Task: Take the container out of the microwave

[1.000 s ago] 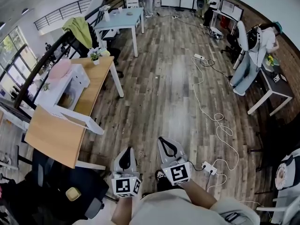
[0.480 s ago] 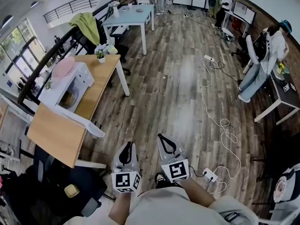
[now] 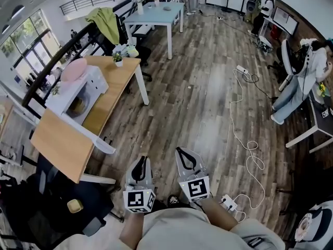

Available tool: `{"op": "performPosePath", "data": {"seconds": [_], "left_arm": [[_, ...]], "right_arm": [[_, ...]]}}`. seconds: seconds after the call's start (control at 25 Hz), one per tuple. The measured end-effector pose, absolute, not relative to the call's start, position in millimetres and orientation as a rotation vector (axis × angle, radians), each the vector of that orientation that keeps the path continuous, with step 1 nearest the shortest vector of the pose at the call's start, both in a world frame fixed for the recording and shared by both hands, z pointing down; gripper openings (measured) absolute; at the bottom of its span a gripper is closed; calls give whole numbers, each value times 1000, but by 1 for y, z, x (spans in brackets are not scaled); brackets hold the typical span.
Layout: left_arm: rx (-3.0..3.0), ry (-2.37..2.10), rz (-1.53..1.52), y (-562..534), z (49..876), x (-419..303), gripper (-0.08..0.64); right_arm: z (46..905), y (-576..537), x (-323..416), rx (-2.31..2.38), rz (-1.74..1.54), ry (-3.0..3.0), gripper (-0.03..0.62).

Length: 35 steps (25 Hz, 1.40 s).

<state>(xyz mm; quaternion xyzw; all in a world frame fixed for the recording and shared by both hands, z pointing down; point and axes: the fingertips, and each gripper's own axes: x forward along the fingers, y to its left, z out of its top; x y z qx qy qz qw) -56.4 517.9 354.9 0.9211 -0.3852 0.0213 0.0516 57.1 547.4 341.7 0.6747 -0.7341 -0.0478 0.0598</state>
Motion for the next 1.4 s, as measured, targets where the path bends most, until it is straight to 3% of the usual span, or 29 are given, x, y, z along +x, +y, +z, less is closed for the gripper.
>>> {"op": "performPosePath", "data": {"seconds": [0.56,1.4], "left_arm": [[2785,-1164,73,445,366,-38,43],[2770,-1122,80,250,365,-16,43]], "right_arm": [[356,475,72,2044,-88,-2235,11],[352,287,75,1965,-79,-2244,11]]}}
